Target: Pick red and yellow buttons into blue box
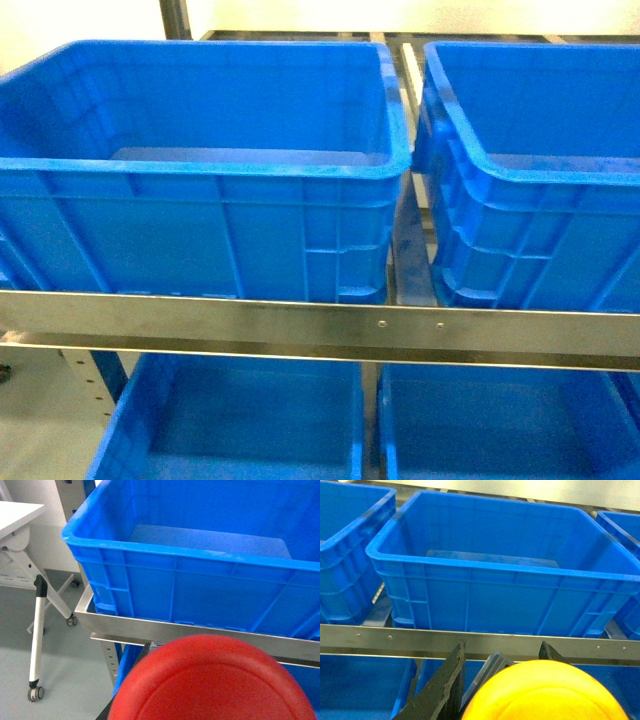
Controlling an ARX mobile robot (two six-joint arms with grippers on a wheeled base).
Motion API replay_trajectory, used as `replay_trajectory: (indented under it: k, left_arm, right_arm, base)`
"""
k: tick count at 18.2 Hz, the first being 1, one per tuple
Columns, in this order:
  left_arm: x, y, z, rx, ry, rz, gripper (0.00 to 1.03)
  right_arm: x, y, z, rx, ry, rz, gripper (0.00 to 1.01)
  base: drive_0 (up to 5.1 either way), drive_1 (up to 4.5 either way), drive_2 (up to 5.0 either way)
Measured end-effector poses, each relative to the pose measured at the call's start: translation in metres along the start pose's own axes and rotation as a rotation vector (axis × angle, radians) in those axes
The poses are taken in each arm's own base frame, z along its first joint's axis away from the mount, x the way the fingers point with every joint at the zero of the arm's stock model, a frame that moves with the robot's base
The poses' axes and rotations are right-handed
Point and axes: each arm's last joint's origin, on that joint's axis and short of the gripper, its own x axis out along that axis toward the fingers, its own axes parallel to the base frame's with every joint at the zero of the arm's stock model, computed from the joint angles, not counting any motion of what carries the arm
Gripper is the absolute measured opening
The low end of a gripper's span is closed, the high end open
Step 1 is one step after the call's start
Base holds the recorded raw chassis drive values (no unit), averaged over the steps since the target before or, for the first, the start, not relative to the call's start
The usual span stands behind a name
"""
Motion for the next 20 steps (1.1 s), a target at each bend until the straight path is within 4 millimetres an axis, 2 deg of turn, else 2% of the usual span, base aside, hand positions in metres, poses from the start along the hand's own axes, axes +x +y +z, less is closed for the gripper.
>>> replay_trajectory:
  k: [18,20]
  left_arm:
    - [0.0000,0.0000,-0.0002,0.001,0.003,0.000,0.25]
    - [-0.0003,-0.0007,0.0003,-0.001,-0.002,-0.011,0.25]
  right_arm:
    - [0.0001,0.0000,-0.0004,-0.001,0.003,0.000,0.39]
    - [0.0000,-0.0001,-0.0004,-0.001,0.004,-0.004,0.39]
  base:
    - [4.9,-3.36,-1.3]
    - [0.0,0.00,0.0]
